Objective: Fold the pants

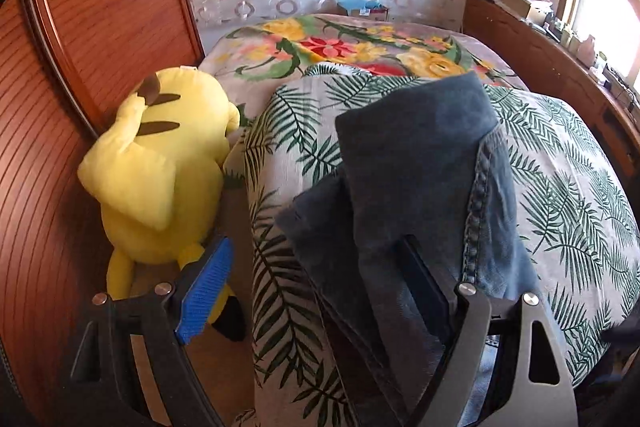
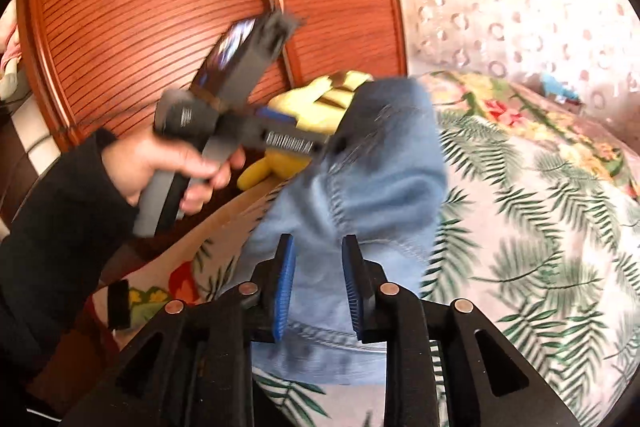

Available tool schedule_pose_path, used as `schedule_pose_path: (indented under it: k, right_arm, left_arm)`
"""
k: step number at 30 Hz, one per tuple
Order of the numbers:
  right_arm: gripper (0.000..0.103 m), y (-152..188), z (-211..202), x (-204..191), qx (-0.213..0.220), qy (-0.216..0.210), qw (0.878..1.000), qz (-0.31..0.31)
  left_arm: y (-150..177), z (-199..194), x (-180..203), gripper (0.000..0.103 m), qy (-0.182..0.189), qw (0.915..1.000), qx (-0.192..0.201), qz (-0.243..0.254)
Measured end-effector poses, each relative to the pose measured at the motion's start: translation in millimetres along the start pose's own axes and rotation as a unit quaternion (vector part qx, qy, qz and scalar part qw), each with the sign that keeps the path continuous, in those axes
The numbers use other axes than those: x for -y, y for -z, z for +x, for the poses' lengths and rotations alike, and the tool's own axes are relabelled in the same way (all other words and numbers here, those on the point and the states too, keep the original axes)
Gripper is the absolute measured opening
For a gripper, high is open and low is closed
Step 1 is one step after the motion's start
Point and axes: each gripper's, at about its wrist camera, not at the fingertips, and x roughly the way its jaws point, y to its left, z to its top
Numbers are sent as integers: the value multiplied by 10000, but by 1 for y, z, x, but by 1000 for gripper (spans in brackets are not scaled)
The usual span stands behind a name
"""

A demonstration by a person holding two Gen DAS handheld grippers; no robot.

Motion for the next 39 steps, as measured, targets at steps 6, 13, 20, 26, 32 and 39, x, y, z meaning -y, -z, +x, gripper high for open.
schedule_pose_path:
  k: [6, 13, 20, 26, 32, 39]
  right_arm:
    - [27, -7, 15, 18, -44, 294, 9995, 103]
    - [27, 1, 62, 22, -418, 202, 9988, 140]
    - [27, 2, 67, 26, -366, 112, 9991, 198]
    - [27, 4, 63, 29, -367, 78, 9992, 153]
    - [28, -6, 51, 34, -220, 32, 9997, 67]
    - [30, -24, 62, 44, -255, 205, 9994, -91]
  left_arm:
    - [3, 2, 4, 85, 6, 10000, -3, 11]
    - [-2, -21, 4, 85, 391, 9984, 395, -79]
    - [-11, -8, 28, 71, 687, 9970, 310, 167]
    - [-5, 0, 21, 15, 744, 9971, 169, 11]
    - [1, -23, 9, 7, 511, 9979, 370, 113]
    - [16, 8, -12, 7, 329, 9994, 48, -87]
